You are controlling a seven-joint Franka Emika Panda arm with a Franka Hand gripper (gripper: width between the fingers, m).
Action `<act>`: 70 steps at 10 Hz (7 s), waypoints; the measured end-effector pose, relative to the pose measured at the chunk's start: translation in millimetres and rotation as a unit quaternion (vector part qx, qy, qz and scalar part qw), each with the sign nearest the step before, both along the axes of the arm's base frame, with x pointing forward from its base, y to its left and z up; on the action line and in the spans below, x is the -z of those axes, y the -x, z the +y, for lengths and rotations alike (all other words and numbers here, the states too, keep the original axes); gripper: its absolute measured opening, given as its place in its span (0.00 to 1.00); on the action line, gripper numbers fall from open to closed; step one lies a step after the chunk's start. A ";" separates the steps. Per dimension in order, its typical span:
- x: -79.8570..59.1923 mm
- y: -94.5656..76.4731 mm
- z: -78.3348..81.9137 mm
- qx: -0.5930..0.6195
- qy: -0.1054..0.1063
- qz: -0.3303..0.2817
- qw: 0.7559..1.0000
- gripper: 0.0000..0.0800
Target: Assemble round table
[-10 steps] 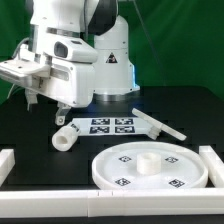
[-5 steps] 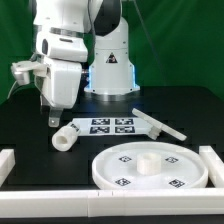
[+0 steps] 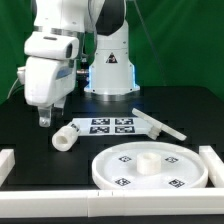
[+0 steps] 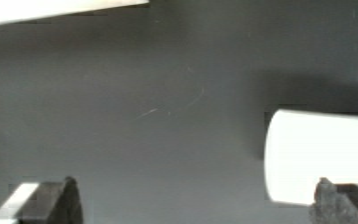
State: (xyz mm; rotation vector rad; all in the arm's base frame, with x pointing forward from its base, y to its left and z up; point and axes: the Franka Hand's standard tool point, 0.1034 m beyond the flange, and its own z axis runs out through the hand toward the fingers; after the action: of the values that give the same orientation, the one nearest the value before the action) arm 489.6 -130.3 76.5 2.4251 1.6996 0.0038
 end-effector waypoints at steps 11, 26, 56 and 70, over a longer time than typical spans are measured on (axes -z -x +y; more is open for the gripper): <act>6.5 -9.7 41.3 0.561 -0.095 -0.038 0.821 0.81; 23.1 22.6 9.0 0.653 0.024 0.322 0.685 0.81; 0.6 25.6 62.0 0.678 0.028 0.297 0.672 0.51; -38.6 -49.9 156.6 0.619 -0.220 -0.170 0.734 0.51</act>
Offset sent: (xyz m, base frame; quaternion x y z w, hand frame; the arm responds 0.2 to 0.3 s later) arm 0.0090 0.0067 0.0017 0.0580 -0.0293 0.4038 0.9125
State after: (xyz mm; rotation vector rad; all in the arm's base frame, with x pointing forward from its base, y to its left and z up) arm 539.4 26.3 115.1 3.0860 -0.3200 0.6658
